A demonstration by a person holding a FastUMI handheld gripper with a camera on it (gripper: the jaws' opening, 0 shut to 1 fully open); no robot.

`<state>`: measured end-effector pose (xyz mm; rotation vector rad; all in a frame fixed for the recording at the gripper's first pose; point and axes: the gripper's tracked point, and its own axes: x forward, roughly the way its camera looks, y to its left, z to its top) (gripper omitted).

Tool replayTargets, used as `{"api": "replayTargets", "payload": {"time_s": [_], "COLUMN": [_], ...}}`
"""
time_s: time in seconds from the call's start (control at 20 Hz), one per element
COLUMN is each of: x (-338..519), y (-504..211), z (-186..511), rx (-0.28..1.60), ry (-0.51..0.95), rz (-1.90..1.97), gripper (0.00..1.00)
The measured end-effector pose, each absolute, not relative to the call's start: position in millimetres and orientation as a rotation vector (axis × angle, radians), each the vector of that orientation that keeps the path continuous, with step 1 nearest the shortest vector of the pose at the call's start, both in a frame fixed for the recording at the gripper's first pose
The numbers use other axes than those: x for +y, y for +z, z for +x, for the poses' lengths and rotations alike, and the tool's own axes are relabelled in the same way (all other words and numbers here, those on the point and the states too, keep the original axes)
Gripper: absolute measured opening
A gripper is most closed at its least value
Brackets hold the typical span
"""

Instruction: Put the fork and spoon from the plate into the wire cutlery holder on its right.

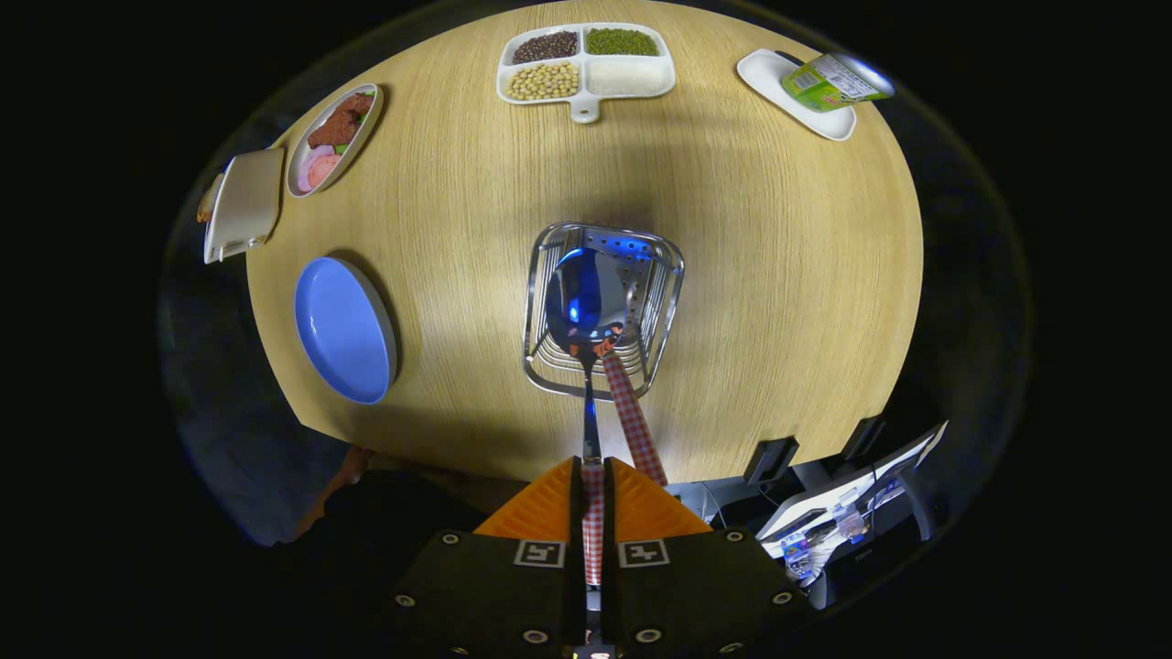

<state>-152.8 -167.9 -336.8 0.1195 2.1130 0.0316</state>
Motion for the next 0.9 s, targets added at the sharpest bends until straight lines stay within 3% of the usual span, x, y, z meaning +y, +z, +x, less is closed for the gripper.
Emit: {"api": "replayTargets", "payload": {"time_s": [0.5, 0.9], "x": [-174.3, -171.9], "y": [-349.2, -344.9], "z": [-137.4, -116.6], "rx": [2.237, 2.136], "ry": [0.075, 0.052], "rz": [0.093, 0.134], "gripper": [0.12, 0.26]}}
